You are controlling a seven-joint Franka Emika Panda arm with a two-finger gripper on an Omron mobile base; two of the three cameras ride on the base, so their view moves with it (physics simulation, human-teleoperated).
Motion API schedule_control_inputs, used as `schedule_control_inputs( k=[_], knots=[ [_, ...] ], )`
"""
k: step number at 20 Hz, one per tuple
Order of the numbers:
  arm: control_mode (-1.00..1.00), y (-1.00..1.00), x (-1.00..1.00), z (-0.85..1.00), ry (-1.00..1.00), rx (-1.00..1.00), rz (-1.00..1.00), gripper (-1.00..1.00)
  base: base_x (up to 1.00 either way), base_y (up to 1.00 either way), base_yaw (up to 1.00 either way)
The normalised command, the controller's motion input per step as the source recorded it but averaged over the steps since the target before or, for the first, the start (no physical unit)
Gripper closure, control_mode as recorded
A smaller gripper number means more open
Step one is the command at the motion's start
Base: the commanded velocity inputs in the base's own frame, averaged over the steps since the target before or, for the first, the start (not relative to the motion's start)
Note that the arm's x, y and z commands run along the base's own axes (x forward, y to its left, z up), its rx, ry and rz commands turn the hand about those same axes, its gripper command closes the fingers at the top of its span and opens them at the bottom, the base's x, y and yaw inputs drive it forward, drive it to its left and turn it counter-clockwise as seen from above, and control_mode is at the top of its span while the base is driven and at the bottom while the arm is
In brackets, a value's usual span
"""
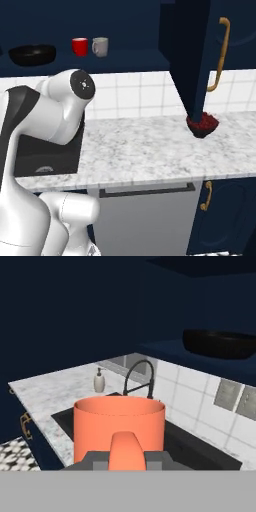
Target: Gather all objects into one cabinet and sort the glasses and bowls to opposite sides.
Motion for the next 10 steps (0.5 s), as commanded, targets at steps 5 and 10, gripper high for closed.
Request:
schedule_control_inputs(
  k=[5,10],
  knots=[
    [1.00,0.00,0.00,0.00,0.00,0.00,0.00,1.00,0.37,-0.32,0.19],
    [1.00,0.00,0.00,0.00,0.00,0.00,0.00,1.00,0.30,-0.08,0.12]
  ],
)
